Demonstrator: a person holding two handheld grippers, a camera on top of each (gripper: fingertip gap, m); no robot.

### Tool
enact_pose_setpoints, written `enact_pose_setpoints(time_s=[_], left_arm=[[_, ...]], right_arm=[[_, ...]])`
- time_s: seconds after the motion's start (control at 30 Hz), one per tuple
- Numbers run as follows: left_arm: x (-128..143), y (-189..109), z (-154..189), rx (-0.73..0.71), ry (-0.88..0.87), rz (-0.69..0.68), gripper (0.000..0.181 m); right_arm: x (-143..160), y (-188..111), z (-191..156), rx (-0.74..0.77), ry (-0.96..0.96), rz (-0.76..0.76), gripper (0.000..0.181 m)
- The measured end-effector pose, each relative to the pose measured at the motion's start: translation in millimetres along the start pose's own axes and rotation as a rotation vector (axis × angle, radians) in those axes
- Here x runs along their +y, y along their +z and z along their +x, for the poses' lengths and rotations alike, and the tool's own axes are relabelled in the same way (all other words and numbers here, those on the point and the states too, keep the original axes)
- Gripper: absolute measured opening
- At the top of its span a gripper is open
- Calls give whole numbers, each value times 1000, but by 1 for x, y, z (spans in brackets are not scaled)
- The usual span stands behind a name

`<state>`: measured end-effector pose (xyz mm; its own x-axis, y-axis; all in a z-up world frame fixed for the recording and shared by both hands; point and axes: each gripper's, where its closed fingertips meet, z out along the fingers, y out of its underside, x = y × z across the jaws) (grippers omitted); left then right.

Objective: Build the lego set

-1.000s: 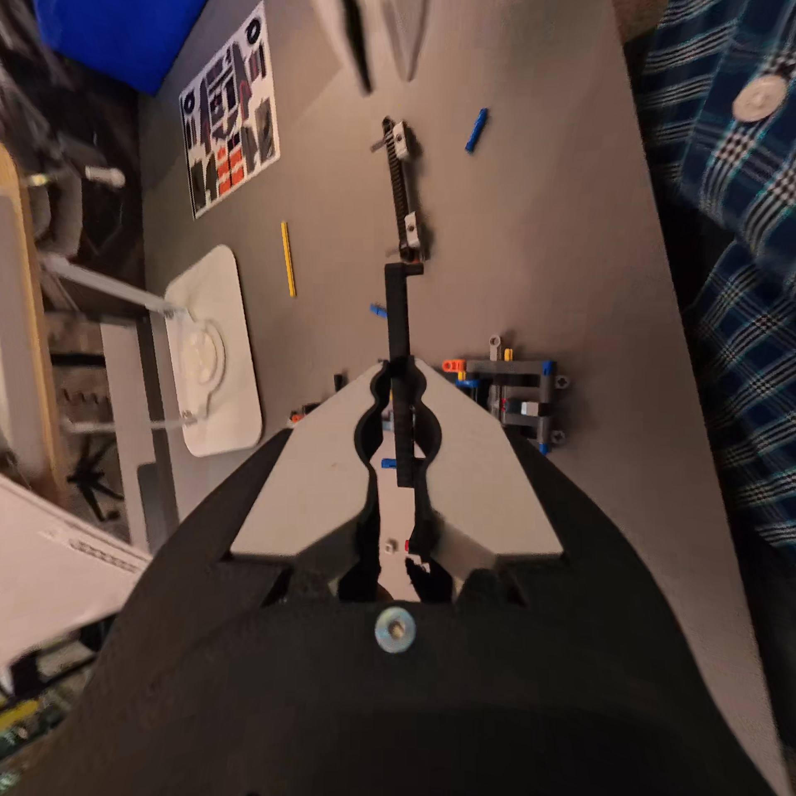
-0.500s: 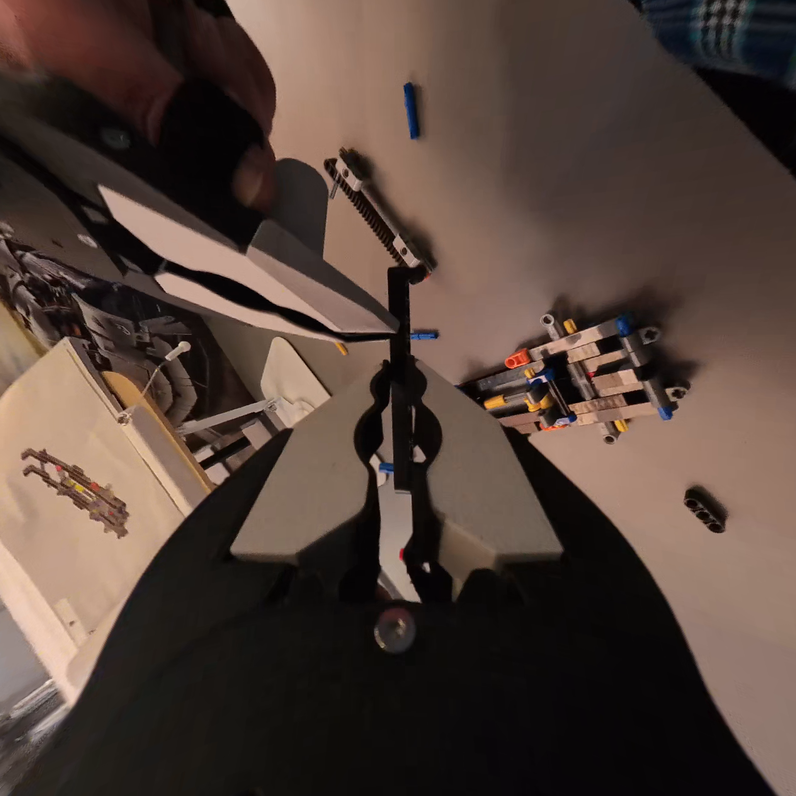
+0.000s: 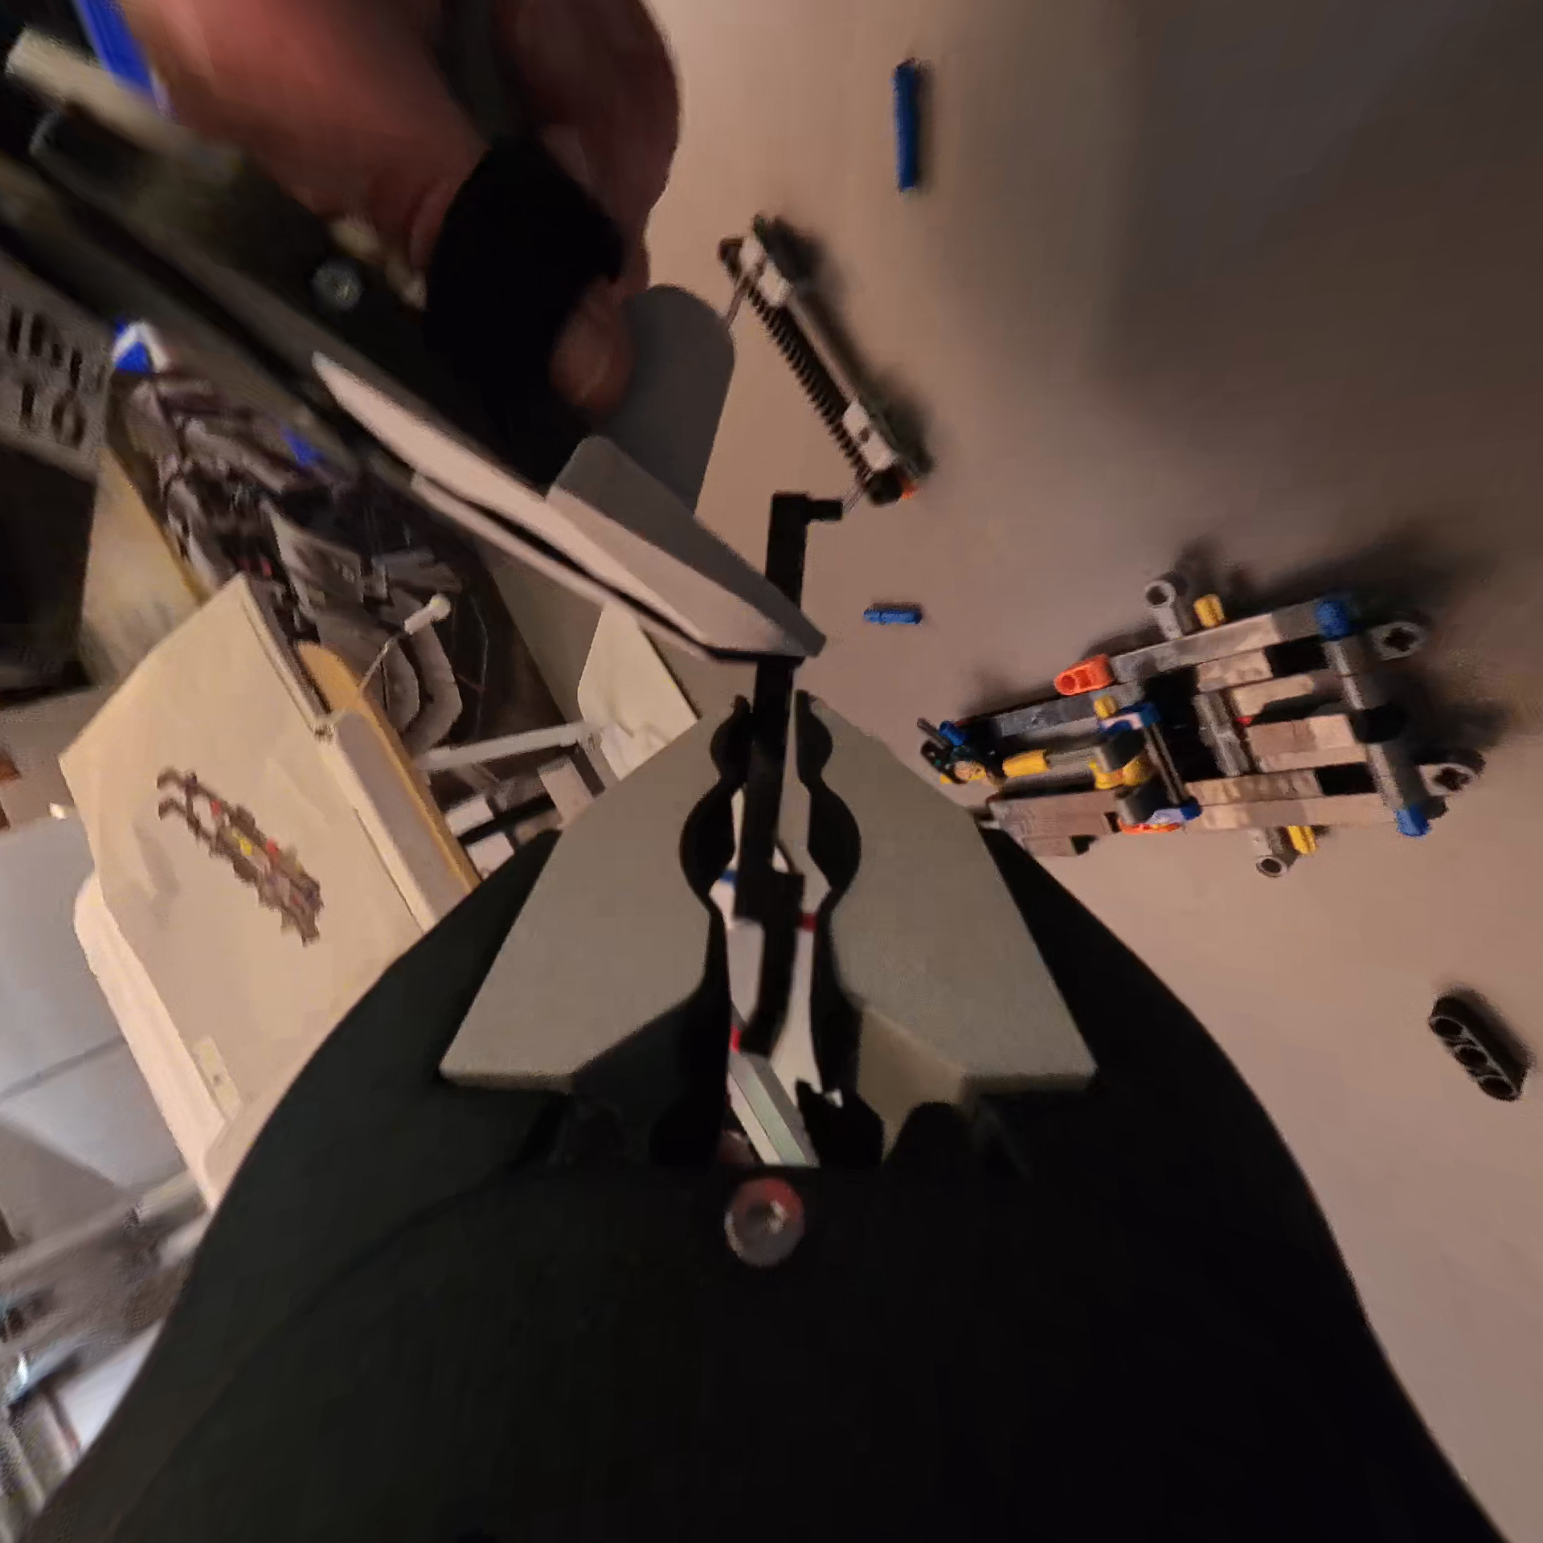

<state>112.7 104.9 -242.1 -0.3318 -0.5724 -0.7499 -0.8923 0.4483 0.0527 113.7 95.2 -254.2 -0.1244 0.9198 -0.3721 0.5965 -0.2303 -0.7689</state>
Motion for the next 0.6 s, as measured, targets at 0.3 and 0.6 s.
enact_pose_setpoints(time_s=[0.3, 0.6], left_arm=[[61, -34, 3, -91, -504, -123, 25], [42, -18, 80, 174, -1099, -2, 50]], right_arm=[[-2, -15, 22, 108, 217, 142, 6], [21, 4, 31, 225, 527, 242, 7]])
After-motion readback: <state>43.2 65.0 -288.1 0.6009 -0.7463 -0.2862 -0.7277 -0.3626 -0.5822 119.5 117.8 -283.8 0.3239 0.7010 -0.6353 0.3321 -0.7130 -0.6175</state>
